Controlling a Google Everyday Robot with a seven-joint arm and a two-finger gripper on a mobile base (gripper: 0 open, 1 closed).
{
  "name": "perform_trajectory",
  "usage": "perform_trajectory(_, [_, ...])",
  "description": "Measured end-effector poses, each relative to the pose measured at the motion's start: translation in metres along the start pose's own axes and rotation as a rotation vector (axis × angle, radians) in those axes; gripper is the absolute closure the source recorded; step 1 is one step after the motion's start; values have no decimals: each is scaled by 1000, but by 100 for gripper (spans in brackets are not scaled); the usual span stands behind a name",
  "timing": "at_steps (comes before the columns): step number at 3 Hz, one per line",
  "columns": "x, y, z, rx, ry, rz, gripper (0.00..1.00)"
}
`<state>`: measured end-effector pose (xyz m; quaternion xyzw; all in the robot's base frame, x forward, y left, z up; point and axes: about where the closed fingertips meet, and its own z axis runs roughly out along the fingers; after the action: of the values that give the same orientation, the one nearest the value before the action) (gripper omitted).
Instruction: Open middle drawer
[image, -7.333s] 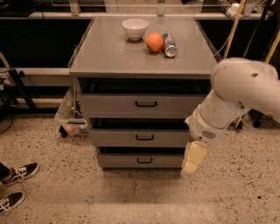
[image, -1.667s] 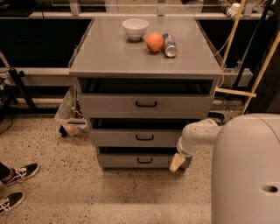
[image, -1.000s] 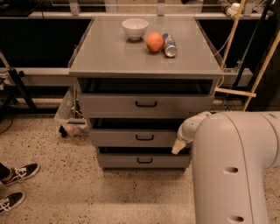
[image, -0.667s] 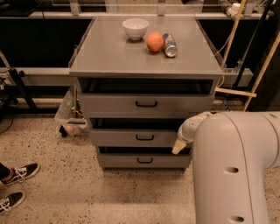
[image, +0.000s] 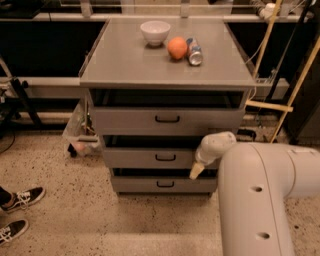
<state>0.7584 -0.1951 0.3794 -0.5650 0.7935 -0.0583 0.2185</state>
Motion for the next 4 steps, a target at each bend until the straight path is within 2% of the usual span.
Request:
perform_trajectory(1, [-1, 0, -6, 0, 0, 0, 18])
perform_trajectory(4, [-1, -5, -14, 0, 0, 0, 88])
